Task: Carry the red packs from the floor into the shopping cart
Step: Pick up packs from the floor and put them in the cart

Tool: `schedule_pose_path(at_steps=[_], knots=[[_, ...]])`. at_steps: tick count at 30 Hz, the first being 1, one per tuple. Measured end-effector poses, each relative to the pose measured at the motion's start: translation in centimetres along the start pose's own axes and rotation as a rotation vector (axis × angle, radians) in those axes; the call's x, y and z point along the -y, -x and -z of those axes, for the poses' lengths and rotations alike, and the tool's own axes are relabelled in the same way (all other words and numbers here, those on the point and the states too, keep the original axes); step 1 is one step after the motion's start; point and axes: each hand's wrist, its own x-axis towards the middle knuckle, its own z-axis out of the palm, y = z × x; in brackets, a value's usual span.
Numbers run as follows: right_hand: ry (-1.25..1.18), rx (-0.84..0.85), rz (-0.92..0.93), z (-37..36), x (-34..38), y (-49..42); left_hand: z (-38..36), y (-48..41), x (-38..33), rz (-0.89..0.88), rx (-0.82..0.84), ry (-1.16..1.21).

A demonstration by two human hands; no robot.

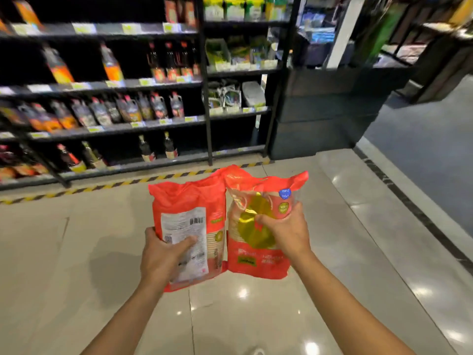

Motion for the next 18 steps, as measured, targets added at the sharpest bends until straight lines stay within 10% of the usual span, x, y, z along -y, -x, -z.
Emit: schedule_pose_path(at_steps=[18], knots=[[-0.174,0.398,0.559,-0.3,23.9,18.1,23.4,19.7,-11.9,-0.244,-0.727,0.19]])
